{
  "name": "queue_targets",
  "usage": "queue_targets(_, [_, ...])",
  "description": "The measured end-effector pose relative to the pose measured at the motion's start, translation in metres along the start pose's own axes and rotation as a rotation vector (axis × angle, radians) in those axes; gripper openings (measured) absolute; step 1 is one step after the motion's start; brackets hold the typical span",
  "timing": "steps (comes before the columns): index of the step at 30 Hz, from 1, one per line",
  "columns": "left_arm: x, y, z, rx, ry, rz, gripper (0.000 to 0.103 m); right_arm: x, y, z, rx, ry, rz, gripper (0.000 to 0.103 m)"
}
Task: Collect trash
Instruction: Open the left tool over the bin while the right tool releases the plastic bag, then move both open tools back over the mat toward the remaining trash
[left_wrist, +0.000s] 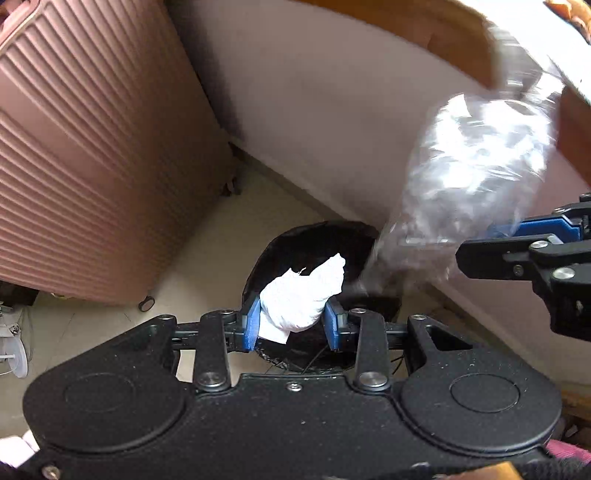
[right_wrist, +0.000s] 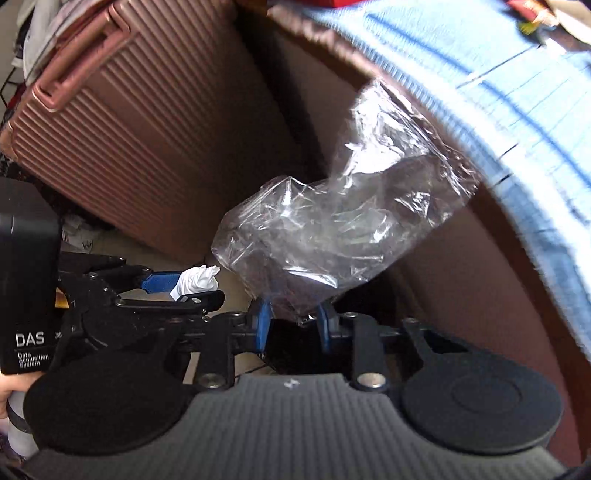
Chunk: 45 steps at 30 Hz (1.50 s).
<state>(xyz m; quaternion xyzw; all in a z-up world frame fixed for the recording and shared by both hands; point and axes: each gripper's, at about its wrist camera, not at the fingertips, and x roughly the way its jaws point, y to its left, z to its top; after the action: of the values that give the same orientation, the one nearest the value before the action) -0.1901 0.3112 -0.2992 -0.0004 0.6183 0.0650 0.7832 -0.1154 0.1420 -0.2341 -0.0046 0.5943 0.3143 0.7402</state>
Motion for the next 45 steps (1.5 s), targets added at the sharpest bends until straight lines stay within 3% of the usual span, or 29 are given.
queue_targets(8, [0.018,0.000,-0.007,0.006,0.026,0.000,0.033,0.032,-0.001,-0.009,0.021,0.080,-0.009,0.026])
queue_targets(12, [0.020,-0.001,-0.009,0.023,0.027,0.001,0.033,0.042,-0.002,-0.008,0.032,0.101,-0.009,0.018])
queue_targets(25, [0.032,-0.019,-0.007,0.074,0.016,0.006,0.034,0.047,-0.005,-0.009,0.071,0.076,-0.045,0.020])
queue_targets(39, [0.032,-0.026,0.003,0.066,0.061,-0.018,0.062,0.025,-0.010,-0.011,0.100,0.040,-0.078,0.024])
queue_targets(45, [0.029,-0.027,0.006,0.067,0.054,-0.012,0.065,0.010,-0.011,-0.009,0.104,0.013,-0.080,0.024])
